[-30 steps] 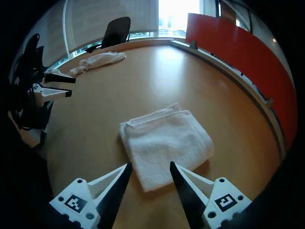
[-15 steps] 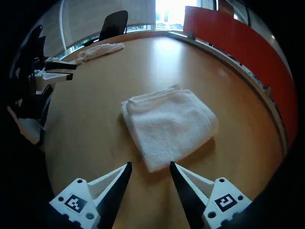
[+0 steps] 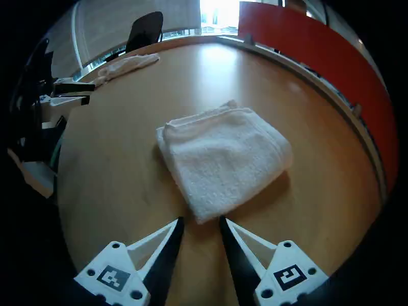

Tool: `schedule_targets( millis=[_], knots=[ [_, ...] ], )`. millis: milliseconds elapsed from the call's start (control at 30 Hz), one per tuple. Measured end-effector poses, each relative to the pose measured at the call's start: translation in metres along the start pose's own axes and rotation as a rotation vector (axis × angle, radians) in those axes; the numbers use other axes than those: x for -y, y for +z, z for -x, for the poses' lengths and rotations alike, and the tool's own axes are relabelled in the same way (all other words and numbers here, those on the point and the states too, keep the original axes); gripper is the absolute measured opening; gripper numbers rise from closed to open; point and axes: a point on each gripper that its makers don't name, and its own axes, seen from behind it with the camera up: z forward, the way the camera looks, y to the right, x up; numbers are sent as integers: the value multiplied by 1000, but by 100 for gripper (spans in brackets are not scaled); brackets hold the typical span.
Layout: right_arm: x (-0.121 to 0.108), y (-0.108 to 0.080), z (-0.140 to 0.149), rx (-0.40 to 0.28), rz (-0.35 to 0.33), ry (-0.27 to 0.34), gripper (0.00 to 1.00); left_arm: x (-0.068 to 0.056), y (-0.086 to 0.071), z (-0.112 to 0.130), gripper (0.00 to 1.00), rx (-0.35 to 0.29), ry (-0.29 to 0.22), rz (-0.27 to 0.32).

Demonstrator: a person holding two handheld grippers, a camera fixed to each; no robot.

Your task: Fold towel

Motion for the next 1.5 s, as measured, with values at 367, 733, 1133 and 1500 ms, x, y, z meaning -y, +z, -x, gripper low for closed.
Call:
schedule_targets(
  millis=[367, 733, 1133, 1500],
  knots=[
    [0, 1, -2, -13, 6, 42, 7, -1, -2, 0, 90, 1, -1, 4],
    [-6, -6, -17, -37, 23, 32, 3, -2, -1, -1, 90, -1, 0, 11],
    [-27, -38, -87, -117, 52, -58, 3, -2, 0, -8, 90, -19, 2, 22],
    [-53, -82, -167, -216, 81, -149, 3, 1, 0, -24, 90, -51, -1, 24]
  ],
)
